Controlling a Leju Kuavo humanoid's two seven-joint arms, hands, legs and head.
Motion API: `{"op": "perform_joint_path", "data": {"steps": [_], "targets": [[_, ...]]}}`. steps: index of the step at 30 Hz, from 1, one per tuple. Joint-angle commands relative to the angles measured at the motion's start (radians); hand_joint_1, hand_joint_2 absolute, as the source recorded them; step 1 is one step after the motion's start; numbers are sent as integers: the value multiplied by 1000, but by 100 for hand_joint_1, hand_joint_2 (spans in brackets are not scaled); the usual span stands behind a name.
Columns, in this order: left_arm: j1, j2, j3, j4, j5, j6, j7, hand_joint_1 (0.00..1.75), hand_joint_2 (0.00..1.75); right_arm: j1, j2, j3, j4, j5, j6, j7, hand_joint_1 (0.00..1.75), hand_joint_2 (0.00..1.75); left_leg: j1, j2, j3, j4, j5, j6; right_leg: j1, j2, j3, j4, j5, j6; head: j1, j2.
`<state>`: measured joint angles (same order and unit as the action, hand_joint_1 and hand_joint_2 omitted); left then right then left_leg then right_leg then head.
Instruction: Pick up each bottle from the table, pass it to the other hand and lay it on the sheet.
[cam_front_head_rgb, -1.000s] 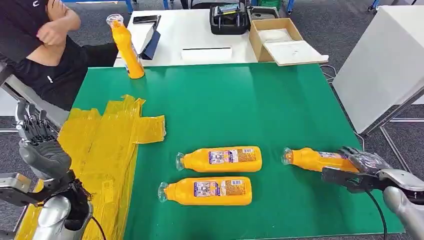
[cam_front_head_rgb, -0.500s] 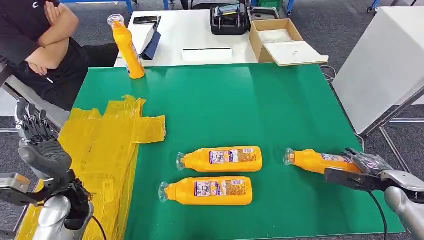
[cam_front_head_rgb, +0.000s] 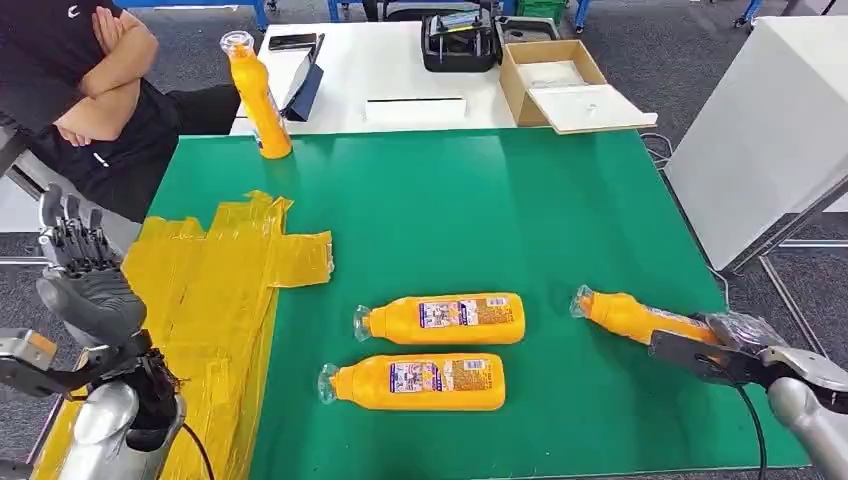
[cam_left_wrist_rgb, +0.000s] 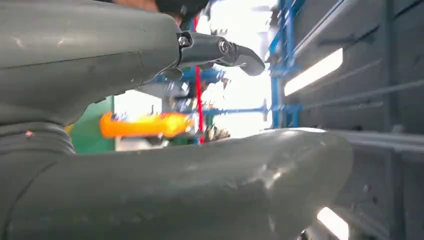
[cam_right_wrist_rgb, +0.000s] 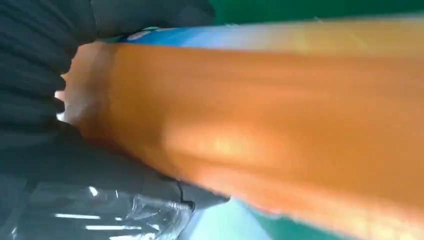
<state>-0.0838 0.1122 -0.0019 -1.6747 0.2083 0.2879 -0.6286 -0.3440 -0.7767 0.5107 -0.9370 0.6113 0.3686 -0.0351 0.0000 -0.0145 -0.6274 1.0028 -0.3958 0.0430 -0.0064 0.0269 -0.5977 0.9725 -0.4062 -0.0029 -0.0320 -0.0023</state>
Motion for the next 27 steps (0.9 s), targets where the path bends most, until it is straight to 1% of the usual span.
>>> {"op": "perform_joint_path", "data": {"steps": [1,3,4,6,7,8,9,10,13,14,15,16,17,18,19,20,23,24,25,26,27], "targets": [[-33,24,-9,91,21,-58,27,0,0,116,-48,-154,-269,-138,86,45,175,175,-1,0,1,0,0,-3,-1,-2,1,0,-1,0,0,0],[-20,26,-4,85,40,-112,53,0,0,140,-59,-221,-342,-230,68,18,175,175,-1,0,-1,-1,0,-2,-1,-1,-1,0,0,0,0,0],[-8,23,7,81,58,-139,65,0,175,146,-76,-255,-407,-284,82,23,175,175,-2,1,0,0,-1,-3,-2,-1,-1,1,-1,0,-1,0],[36,10,31,63,68,-191,81,0,175,165,-100,-355,-565,-390,105,66,175,175,-2,2,-1,1,-2,-3,-2,-1,-3,3,-2,-1,0,0],[58,-1,42,51,67,-212,78,0,175,149,-101,-400,-624,-427,113,86,175,175,-3,3,-2,0,-1,-3,-3,0,-4,3,-1,0,0,0],[74,-7,45,40,70,-233,78,0,175,101,-82,-412,-638,-441,114,86,175,175,-3,3,-4,0,-1,-2,-3,2,-6,3,-1,0,0,0],[81,-14,48,34,69,-237,79,0,175,62,-75,-401,-635,-449,139,105,175,175,-4,6,-4,0,-1,-2,-4,5,-8,4,-1,0,-1,0],[83,-17,49,31,67,-239,79,0,175,41,-68,-394,-629,-450,146,114,175,175,-3,8,-5,0,-2,-2,-4,6,-7,3,0,0,0,0],[77,-20,51,32,64,-242,81,0,175,39,-63,-381,-607,-445,142,109,175,175,-1,7,-4,-1,-1,-2,-1,5,-6,0,0,0,-1,0],[74,-21,51,34,67,-261,88,0,175,35,-60,-377,-599,-442,118,78,175,175,0,7,-2,0,-1,-2,-1,4,-5,0,0,-1,0,0],[72,-25,48,36,71,-278,94,0,175,-11,-30,-367,-581,-445,102,60,175,175,0,5,-3,-1,0,-2,0,2,-5,0,0,0,0,0],[66,-27,45,41,71,-289,99,0,175,-85,9,-329,-542,-423,92,60,175,175,0,5,-2,0,-1,-3,0,1,-3,0,-1,0,0,0],[42,-27,27,58,87,-327,116,0,175,-220,103,-250,-454,-369,83,47,175,175,0,7,-3,-1,-1,-2,-1,4,-5,0,0,0,0,0],[30,-29,19,67,87,-333,121,0,175,-272,142,-212,-410,-352,78,48,175,175,-1,10,-2,0,-1,-3,-1,6,-5,1,1,0,0,0],[1,-30,-2,91,98,-357,138,0,175,-358,228,-140,-324,-307,43,35,175,175,0,13,-4,-1,-1,-2,0,10,-6,-1,3,0,0,0],[-28,-30,-22,116,111,-382,162,0,175,-401,309,-104,-265,-288,14,22,175,175,0,18,-3,-1,-1,-3,0,13,-5,-1,4,0,0,0],[-104,-58,-72,188,143,-412,205,0,175,-520,512,39,-106,-200,-86,35,175,175,2,26,0,-5,1,-3,3,19,-3,-5,9,-4,0,0],[-123,-64,-86,204,151,-422,215,0,175,-558,579,66,-54,-190,-95,45,175,175,3,27,0,-3,1,-3,3,21,-4,-4,8,-4,0,0],[-139,-70,-98,215,155,-423,221,0,175,-582,624,89,-23,-186,-116,58,175,175,2,30,2,-4,1,-4,2,25,-4,-3,10,-2,0,0],[-141,-71,-99,216,155,-422,222,0,175,-586,632,93,-21,-185,-119,62,175,175,1,30,0,-3,2,-5,2,25,-6,-1,11,-4,0,0],[-141,-71,-99,216,155,-422,222,0,175,-586,632,93,-21,-185,-119,62,175,175,1,33,1,-3,4,-6,1,27,-8,-1,13,-5,0,0]]}}
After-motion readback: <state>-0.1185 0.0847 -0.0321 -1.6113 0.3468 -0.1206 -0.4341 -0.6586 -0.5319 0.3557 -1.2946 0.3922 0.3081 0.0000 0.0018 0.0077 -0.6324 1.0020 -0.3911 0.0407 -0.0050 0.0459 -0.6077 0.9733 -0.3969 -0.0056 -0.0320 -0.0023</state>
